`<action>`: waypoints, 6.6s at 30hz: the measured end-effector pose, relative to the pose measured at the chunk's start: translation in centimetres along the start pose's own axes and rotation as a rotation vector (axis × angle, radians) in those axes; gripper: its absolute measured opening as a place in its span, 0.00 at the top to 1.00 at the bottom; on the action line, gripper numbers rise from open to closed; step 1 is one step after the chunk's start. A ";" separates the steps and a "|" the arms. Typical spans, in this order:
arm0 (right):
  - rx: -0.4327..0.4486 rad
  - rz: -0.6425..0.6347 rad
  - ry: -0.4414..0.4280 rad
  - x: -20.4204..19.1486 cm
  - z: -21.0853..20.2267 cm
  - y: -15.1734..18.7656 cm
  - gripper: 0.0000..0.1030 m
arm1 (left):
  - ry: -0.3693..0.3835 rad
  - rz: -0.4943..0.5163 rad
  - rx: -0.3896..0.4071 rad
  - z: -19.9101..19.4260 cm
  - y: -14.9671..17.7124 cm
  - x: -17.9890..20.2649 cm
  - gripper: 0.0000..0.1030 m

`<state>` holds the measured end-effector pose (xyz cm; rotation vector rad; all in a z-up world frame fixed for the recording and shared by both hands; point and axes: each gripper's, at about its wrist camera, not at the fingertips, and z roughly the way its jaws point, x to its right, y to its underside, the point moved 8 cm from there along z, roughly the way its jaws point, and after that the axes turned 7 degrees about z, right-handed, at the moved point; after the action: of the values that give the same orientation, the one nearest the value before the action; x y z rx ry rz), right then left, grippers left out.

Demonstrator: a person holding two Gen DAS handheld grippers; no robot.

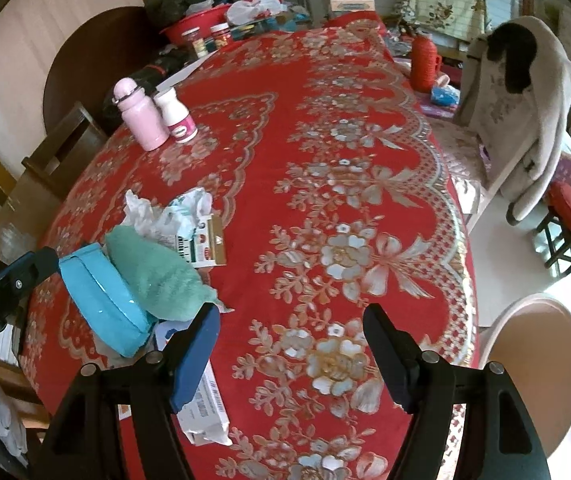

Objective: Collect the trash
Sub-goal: 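Move both tools back over the table toward the blue packet and green cloth, then grasp the green cloth with the right tool while the left tool grasps the blue packet, then lift both held items and carry them over the beige bucket, then hold the blue packet and green cloth above the beige bucket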

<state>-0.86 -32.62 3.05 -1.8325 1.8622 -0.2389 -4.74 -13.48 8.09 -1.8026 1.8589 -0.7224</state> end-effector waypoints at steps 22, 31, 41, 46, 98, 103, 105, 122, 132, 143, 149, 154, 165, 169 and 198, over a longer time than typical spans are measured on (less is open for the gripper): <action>-0.054 -0.051 -0.017 -4.3 2.9 -0.1 0.30 | -0.064 -0.050 -0.039 1.4 1.5 -5.2 0.41; -0.070 -0.065 -0.005 -5.4 3.8 -0.2 0.30 | -0.079 -0.062 -0.069 2.7 2.4 -6.9 0.41; -0.080 -0.055 -0.002 -6.5 4.9 -0.7 0.29 | -0.081 -0.073 -0.095 3.5 2.8 -9.0 0.41; -0.079 -0.052 -0.015 -7.4 5.3 -1.2 0.29 | -0.079 -0.087 -0.104 3.6 2.7 -10.5 0.41; -0.033 0.075 -0.125 -3.0 2.3 -0.6 0.65 | 0.225 -0.238 -0.233 5.7 4.0 -8.6 0.40; -0.033 0.055 -0.123 -3.5 2.2 -0.3 0.65 | 0.323 -0.346 -0.274 7.1 4.8 -7.9 0.41; -0.032 0.053 -0.121 -3.5 2.2 -0.3 0.65 | 0.350 -0.356 -0.275 7.5 4.7 -7.2 0.41; -0.140 -0.006 -0.096 -3.8 7.9 1.3 0.48 | 0.413 -0.299 -0.235 6.6 3.1 -4.3 0.86; -0.029 0.013 -0.112 -2.8 2.9 0.2 0.55 | 0.445 -0.157 -0.128 2.2 -0.3 -0.7 0.90; 0.080 0.098 0.001 4.2 -3.1 0.1 0.55 | 0.536 -0.013 -0.093 -1.1 -2.7 8.2 0.90; 0.123 0.173 0.068 9.3 -6.2 1.3 0.55 | 0.582 0.068 -0.106 -1.7 -2.6 13.9 0.90; 0.141 0.227 0.125 13.3 -8.1 2.7 0.55 | 0.619 0.120 -0.128 -1.7 -1.9 18.4 0.90; 0.135 0.328 0.215 21.3 -10.8 6.3 0.55 | 0.681 0.221 -0.188 -1.2 0.7 27.8 0.90; 0.128 0.360 0.237 23.5 -11.3 7.4 0.55 | 0.682 0.251 -0.210 -0.4 1.5 30.4 0.90; 0.030 0.556 0.300 33.2 -10.2 12.5 0.55 | 0.533 0.486 -0.262 5.7 6.9 40.4 0.90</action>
<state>-15.28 -66.27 -1.83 -1.2388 2.4722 -0.3500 -8.13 -54.09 0.87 -1.2676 2.7180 -0.8526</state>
